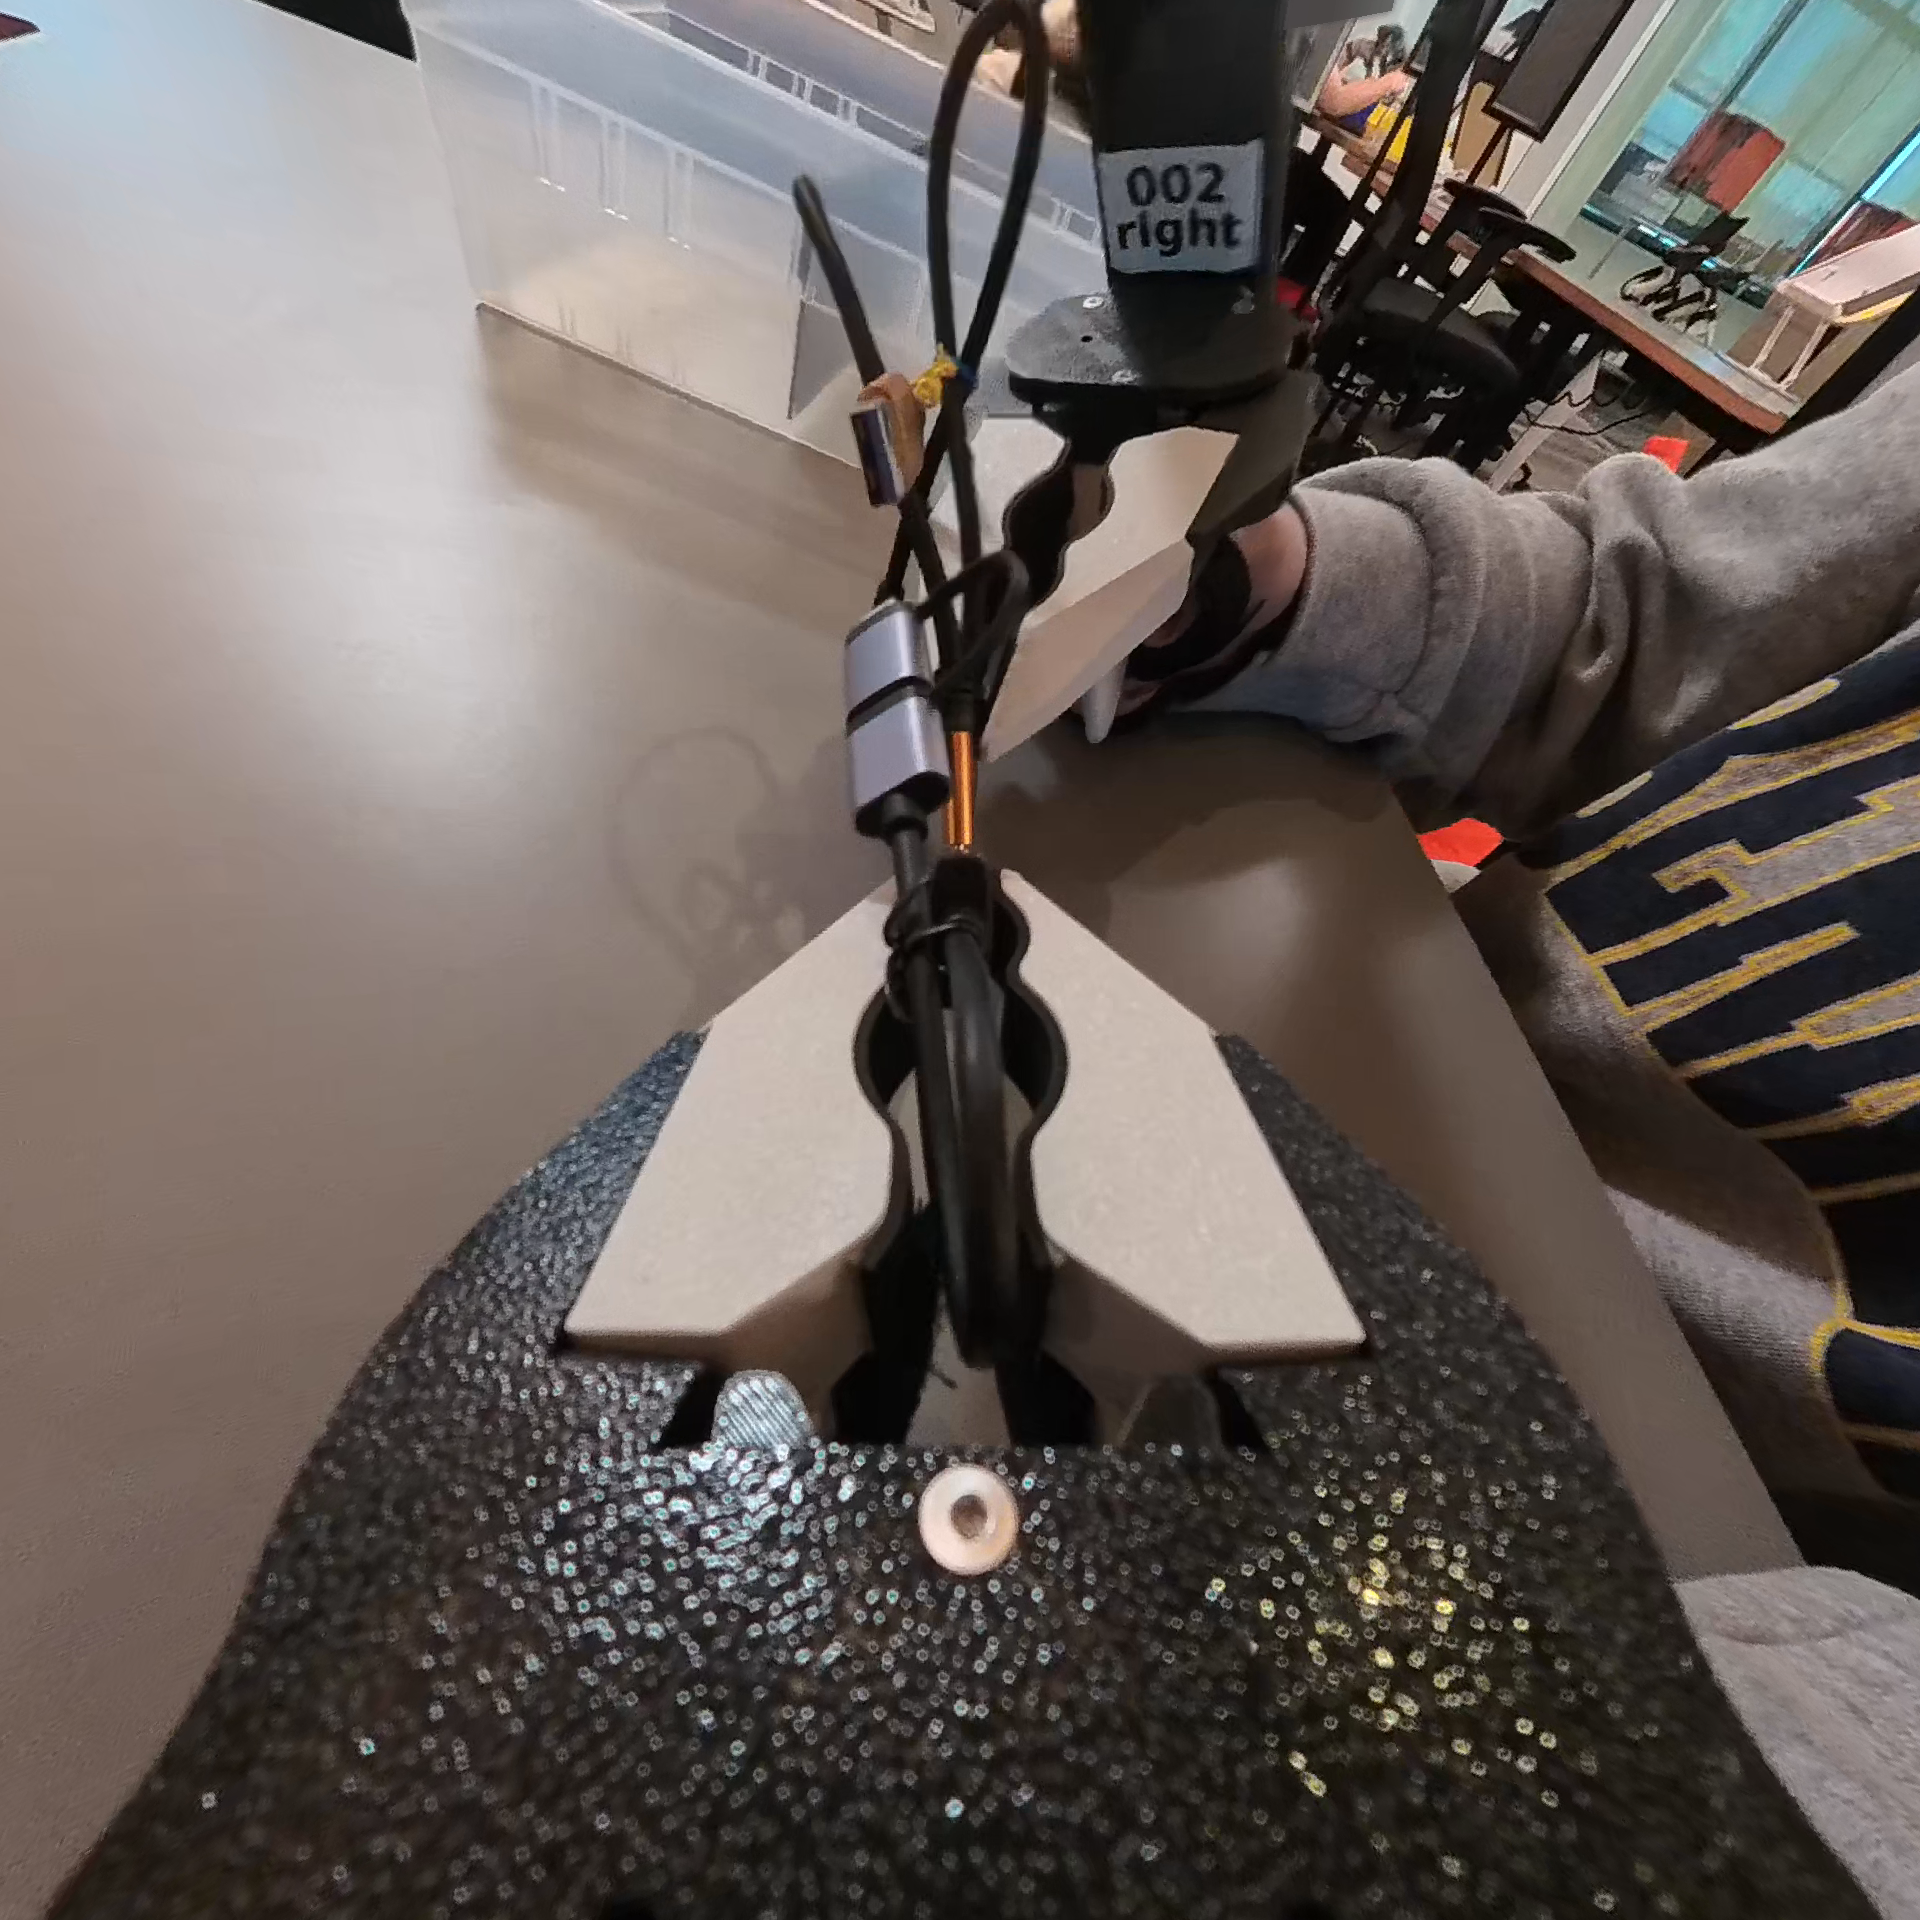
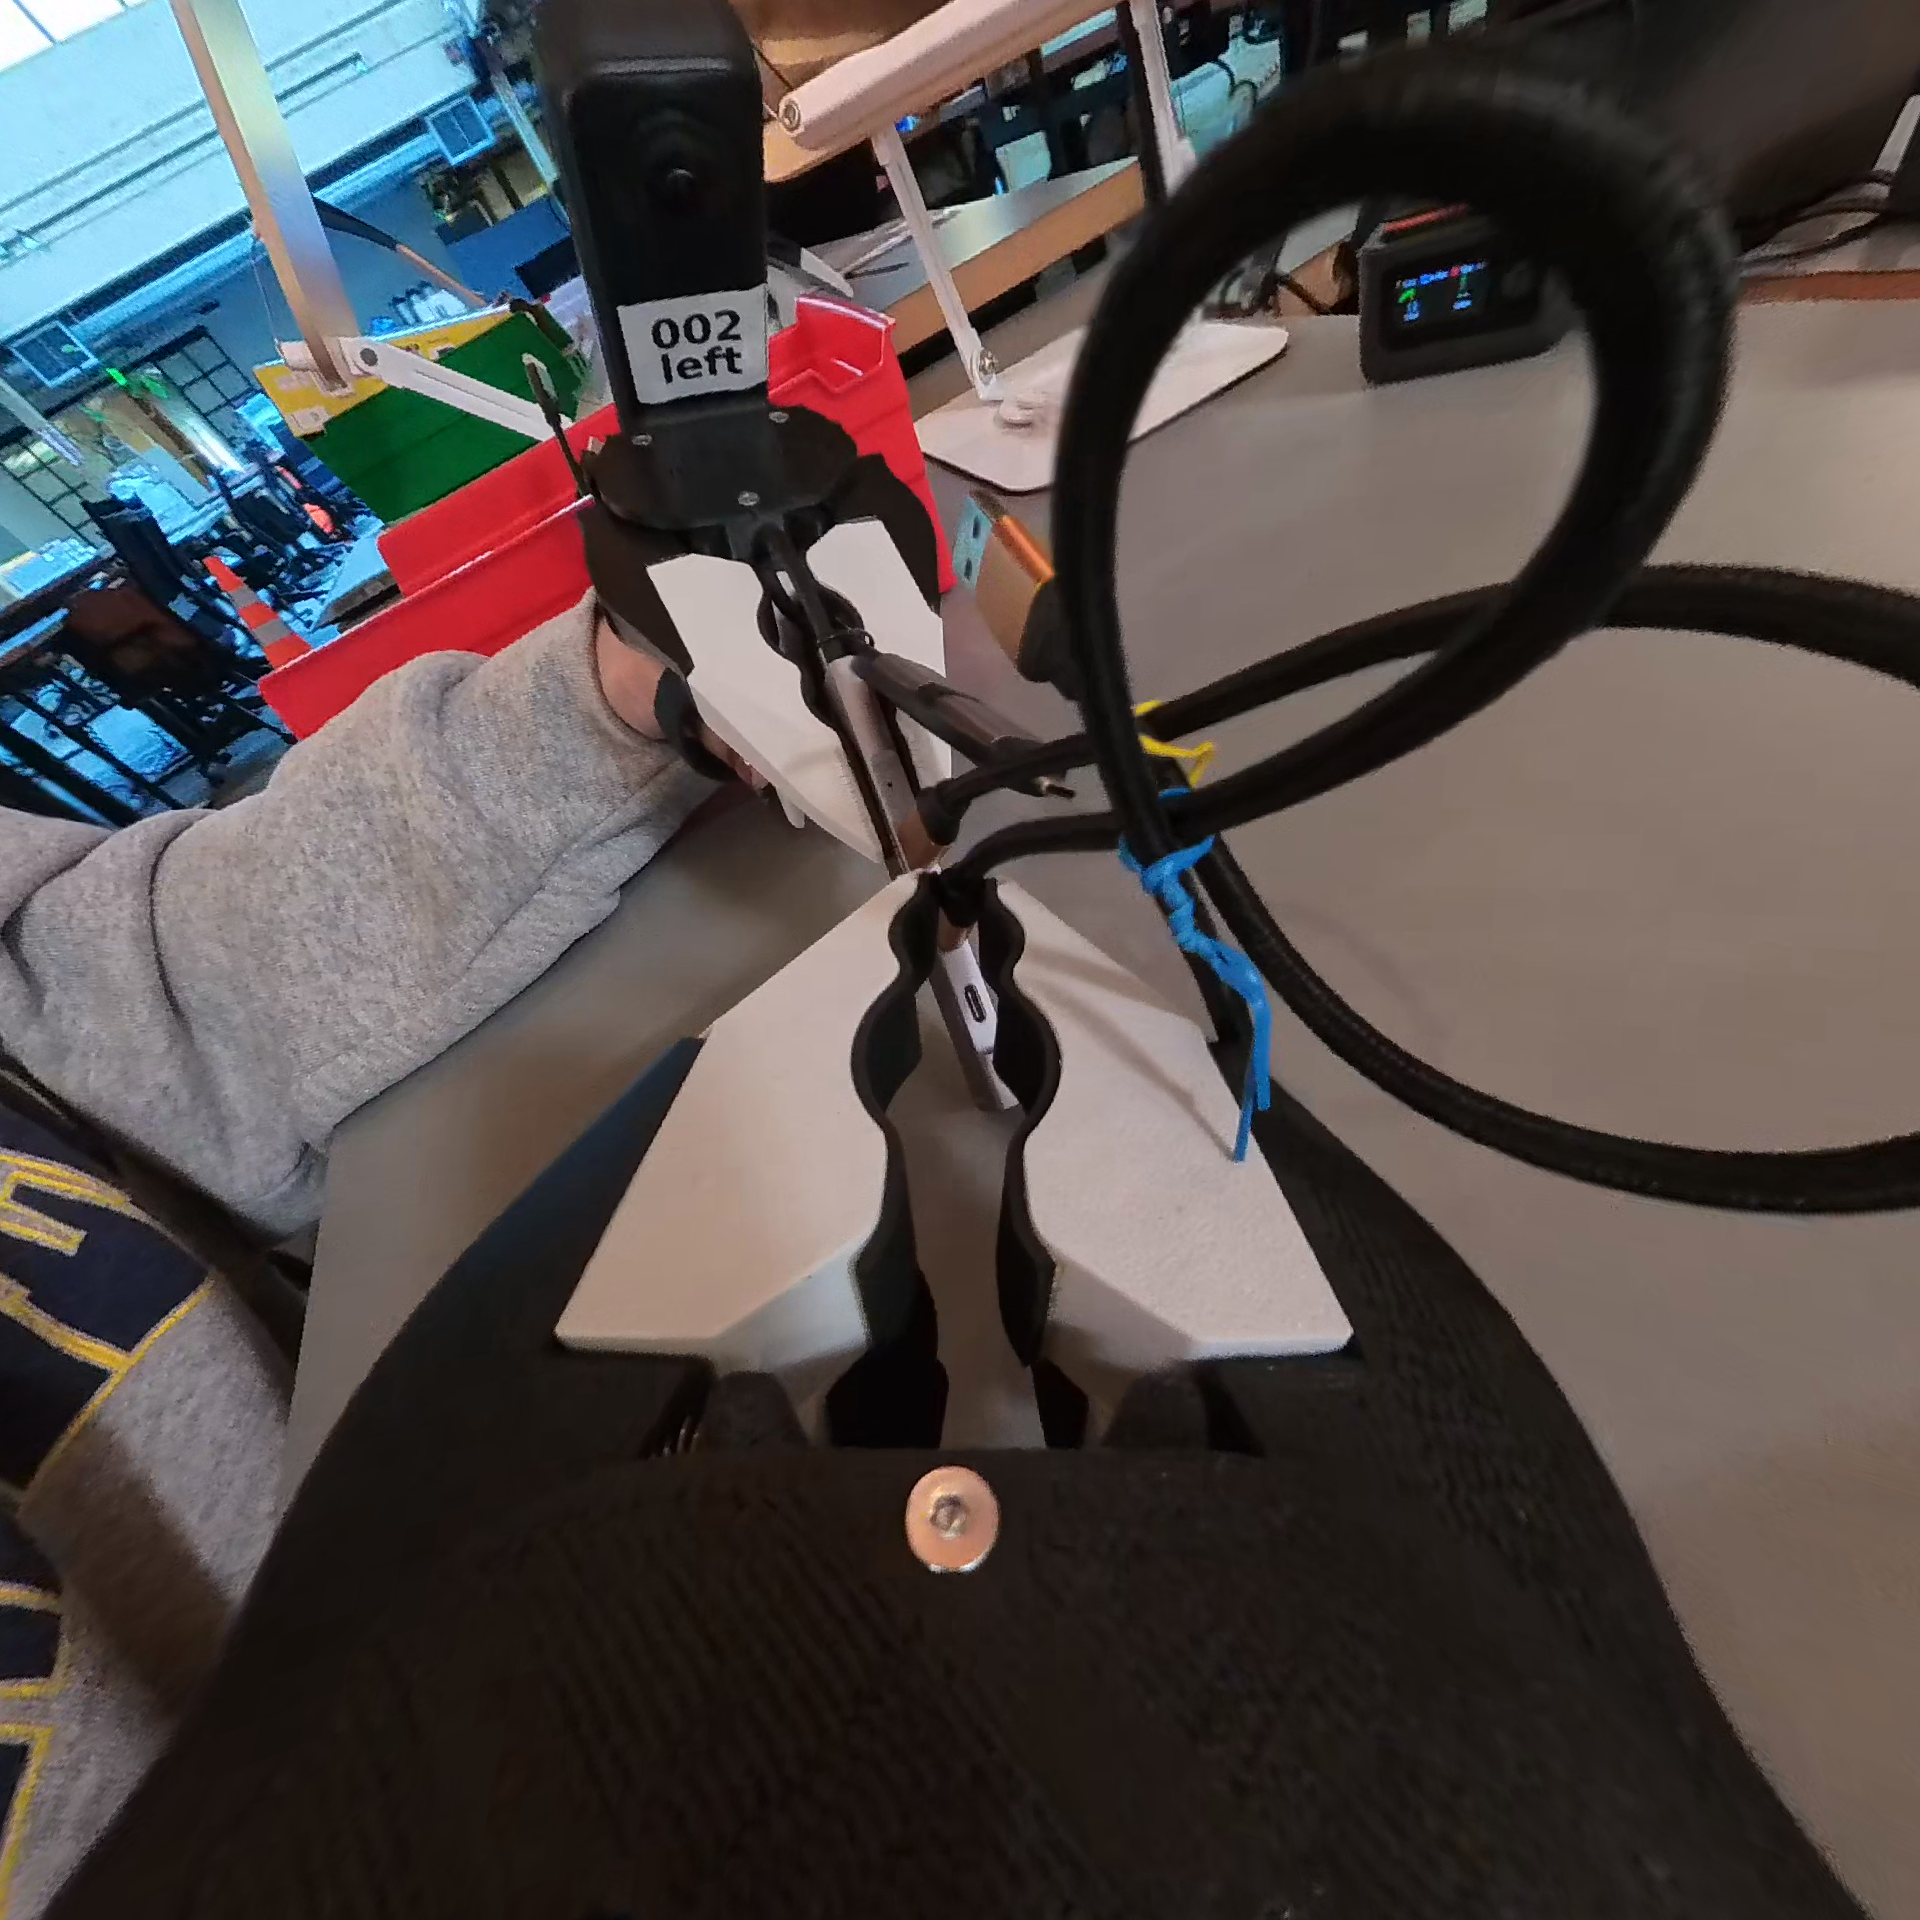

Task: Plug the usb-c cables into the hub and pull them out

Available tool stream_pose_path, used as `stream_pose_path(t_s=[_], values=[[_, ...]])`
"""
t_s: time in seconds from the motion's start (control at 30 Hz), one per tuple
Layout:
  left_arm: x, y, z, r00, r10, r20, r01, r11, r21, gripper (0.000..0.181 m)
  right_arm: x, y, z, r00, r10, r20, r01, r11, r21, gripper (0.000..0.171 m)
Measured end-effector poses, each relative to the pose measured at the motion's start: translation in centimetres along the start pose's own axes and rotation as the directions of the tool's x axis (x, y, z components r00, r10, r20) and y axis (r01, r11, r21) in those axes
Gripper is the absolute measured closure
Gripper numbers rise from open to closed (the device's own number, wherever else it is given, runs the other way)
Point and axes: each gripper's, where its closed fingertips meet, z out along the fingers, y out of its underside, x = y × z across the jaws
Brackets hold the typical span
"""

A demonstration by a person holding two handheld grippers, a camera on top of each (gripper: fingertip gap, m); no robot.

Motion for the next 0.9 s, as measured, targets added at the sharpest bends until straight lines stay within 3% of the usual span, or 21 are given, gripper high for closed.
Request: stream_pose_path(t_s=[0.27,0.37,0.4,0.53,0.57,0.67,0.8,0.9], values=[[0.1,-0.2,0.1,0.999,0.051,0.019,-0.051,0.999,0.003,0.173,0.0,-0.1,-0.2,0.997,0.057,0.044,-0.057,0.998,0.01,0.165],[0.0,-0.4,-0.1,0.994,0.099,0.043,-0.1,0.995,0.014,0.173,-0.6,0.3,-0.2,0.998,-0.01,0.056,0.01,1.0,-0.016,0.13],[0.2,-0.9,-0.3,0.993,0.112,0.035,-0.114,0.993,0.042,0.173,-0.6,0.7,-0.2,0.998,-0.053,0.037,0.055,0.997,-0.049,0.126],[2.2,-2.7,-0.7,0.986,0.161,-0.05,-0.151,0.974,0.167,0.174,-1.0,1.4,0.1,0.979,-0.203,0.002,0.202,0.974,-0.103,0.145],[2.3,-2.8,-0.7,0.985,0.164,-0.053,-0.153,0.973,0.173,0.174,-1.5,1.4,0.1,0.975,-0.222,0.018,0.223,0.97,-0.095,0.158],[2.6,-3.5,-0.6,0.988,0.119,-0.095,-0.095,0.969,0.229,0.17,-2.2,1.2,-0.4,0.955,-0.296,-0.003,0.294,0.951,-0.094,0.163],[2.4,-4.0,-0.7,0.99,0.055,-0.127,-0.022,0.968,0.249,0.129,-3.1,-1.3,-2.3,0.924,-0.369,-0.101,0.367,0.929,-0.045,0.164],[1.6,-4.3,-0.8,0.996,0.075,-0.045,-0.061,0.964,0.259,0.121,-3.9,-4.7,-5.8,0.875,-0.44,-0.201,0.446,0.895,-0.018,0.164]])
